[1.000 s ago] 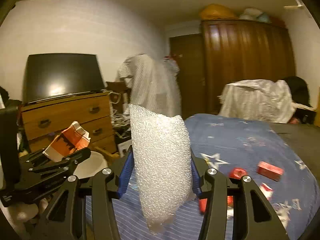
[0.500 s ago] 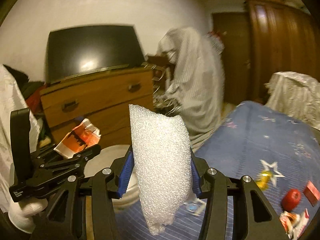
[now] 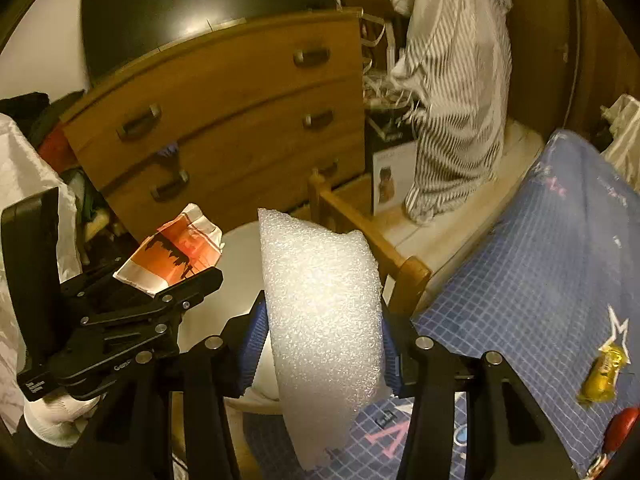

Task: Collect trash
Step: 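Carry the paper cup and bubble wrap with both tools over the bucket, then open both tools to drop the cup and bubble wrap into the bucket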

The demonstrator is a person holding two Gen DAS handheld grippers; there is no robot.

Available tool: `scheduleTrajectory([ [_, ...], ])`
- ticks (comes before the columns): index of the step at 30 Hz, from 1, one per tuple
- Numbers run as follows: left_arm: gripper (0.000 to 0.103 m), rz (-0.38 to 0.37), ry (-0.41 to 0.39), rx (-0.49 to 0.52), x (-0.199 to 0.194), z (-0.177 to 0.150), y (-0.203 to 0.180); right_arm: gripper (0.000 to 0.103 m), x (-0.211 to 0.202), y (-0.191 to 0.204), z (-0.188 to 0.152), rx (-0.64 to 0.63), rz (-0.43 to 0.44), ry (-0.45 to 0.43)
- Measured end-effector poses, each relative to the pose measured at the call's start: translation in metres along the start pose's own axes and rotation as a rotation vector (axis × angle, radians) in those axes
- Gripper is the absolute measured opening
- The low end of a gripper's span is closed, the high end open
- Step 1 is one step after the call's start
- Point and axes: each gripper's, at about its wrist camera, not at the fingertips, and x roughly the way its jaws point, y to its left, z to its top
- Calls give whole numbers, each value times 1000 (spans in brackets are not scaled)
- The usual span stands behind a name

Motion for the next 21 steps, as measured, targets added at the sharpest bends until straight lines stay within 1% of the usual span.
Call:
scheduleTrajectory([
  [1,50,-1,15,-8,6,-1,5,50,5,-4,-7,2,6,17],
  [7,50,15,88,-31,35,-6,26,50,56,-4,-4,8,51,114],
  [12,50,24,107,-47,42,-10,39,50,79,-5,-1,15,66,129],
  [15,50,29,110,-49,43,-10,42,50,86,-5,-1,13,73,130],
  [21,50,24,110,-44,46,-10,41,50,84,-11,-2,11,76,127],
])
